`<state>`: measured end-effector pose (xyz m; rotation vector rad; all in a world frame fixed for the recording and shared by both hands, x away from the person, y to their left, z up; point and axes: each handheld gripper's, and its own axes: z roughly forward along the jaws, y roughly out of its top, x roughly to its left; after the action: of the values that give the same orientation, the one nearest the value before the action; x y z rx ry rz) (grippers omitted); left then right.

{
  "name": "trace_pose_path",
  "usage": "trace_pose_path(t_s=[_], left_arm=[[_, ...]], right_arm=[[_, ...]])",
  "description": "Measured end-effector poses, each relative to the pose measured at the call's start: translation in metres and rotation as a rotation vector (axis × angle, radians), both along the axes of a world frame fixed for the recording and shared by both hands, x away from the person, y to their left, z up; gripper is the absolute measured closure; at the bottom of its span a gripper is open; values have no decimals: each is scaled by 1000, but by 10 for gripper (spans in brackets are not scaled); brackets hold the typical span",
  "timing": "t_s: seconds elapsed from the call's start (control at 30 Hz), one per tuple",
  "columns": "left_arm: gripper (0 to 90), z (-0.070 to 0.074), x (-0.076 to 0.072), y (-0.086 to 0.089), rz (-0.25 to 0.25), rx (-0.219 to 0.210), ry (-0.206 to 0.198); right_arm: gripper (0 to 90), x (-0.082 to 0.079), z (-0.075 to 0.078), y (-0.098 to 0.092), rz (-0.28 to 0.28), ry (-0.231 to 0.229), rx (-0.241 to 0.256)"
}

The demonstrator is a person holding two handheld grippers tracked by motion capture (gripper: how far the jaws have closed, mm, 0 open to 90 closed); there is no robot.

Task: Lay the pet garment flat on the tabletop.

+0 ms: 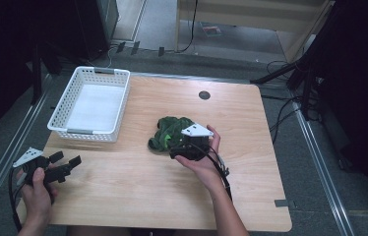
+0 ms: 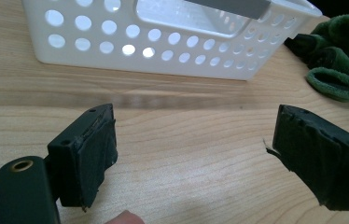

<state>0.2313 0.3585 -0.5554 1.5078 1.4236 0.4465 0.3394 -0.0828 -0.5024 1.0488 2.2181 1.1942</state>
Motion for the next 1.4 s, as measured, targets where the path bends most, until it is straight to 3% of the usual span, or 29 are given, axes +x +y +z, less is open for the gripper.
trace_pose_path(t_s=[0.1, 0.17, 0.27, 0.37, 0.4, 0.5, 0.57, 0.6, 0.67, 0.73, 0.87, 0.9, 0.93, 1.0, 1.17, 1.2, 1.23, 1.4], left_arm=[[137, 0, 0, 0, -1, -1, 0], [138, 0, 0, 0, -2, 0, 1], [137, 0, 0, 0, -1, -1, 1], [138, 0, 0, 0, -2, 0, 1], [137, 0, 0, 0, -2, 1, 2], [138, 0, 0, 0, -1, 3, 1], [137, 0, 0, 0, 0, 4, 2], [138, 0, 0, -1, -1, 6, 3], [138, 0, 0, -1, 0, 9, 2], [138, 1, 0, -2, 5, 26, -6], [140, 5, -2, -4, 8, 52, -19], [139, 11, -3, -6, 4, 42, -33], [139, 15, -3, -9, -2, 38, -45], [140, 25, -3, -19, -15, 41, -70], [139, 53, 0, -66, -128, 54, -135], [139, 53, 0, -66, -128, 54, -135], [139, 65, 3, -88, -177, 66, -162], [139, 78, 12, -135, -276, 49, -219]], right_arm=[[66, 16, -13, 8, 4, 50, -69], [49, 22, -20, 9, 0, 75, -76], [37, 27, -28, 11, -13, 78, -107], [37, 27, -33, 12, -20, 87, -108], [49, 26, -38, 15, -28, 68, -135], [173, 20, -46, 19, -67, -3, -186], [375, 17, -47, 18, -117, -30, -171], [493, 17, -47, 17, -152, -53, -186], [639, 17, -47, 14, -173, -78, -209], [712, 18, -43, 9, -167, -64, -178], [739, 18, -33, 0, -157, -65, -120], [744, 14, -21, -8, -140, -66, -66], [743, 11, -16, -10, -130, -72, -50], [742, 2, -3, -15, -100, -90, -16], [738, -31, 29, -20, -23, -98, 53], [738, -31, 29, -20, -23, -98, 53], [737, -47, 37, -18, 13, -112, 43], [734, -87, 40, -11, 105, -105, 43]])
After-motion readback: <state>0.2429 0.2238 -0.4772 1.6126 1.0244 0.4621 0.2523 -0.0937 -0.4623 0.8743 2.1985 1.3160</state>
